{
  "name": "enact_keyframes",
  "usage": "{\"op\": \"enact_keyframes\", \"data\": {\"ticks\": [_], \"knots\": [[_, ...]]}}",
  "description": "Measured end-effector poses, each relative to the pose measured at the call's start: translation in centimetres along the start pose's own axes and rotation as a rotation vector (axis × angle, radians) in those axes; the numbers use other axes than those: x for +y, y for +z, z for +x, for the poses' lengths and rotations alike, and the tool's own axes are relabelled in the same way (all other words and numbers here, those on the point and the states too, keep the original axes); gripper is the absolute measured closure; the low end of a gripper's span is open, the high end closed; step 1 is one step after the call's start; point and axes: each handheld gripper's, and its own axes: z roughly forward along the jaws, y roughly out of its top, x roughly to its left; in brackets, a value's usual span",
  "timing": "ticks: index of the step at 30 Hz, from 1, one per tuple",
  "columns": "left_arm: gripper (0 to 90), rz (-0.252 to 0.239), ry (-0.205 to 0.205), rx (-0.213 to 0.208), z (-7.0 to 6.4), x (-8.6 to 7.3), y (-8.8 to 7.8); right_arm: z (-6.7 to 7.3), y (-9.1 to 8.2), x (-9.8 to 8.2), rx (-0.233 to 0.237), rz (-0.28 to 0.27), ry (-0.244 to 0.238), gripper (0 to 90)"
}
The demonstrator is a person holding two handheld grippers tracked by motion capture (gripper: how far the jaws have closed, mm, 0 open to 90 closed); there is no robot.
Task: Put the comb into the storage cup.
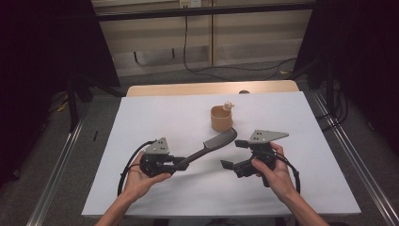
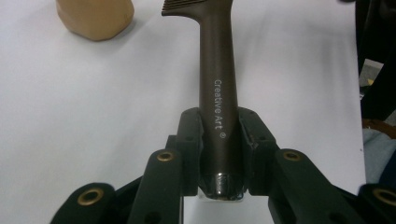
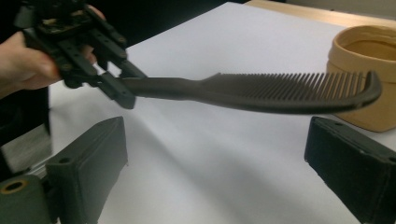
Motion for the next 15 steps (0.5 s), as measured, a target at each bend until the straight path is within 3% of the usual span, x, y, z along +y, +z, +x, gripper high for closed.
{"op": "enact_keyframes", "data": {"ticks": [6,9,15], "knots": [[72.7,-0.061,-0.002,-0.01,-0.2,0.2,-0.2,0.1,0.7,-0.7,-0.018,-0.092,-0.022,5.2],[72.7,-0.069,0.005,-0.002,-0.2,0.2,-0.1,0.1,0.8,-0.7,0.011,-0.105,-0.022,5.1],[72.7,-0.117,-0.003,-0.006,-0.1,0.1,0.1,0.6,1.4,-1.0,0.004,-0.122,-0.032,2.5]]}}
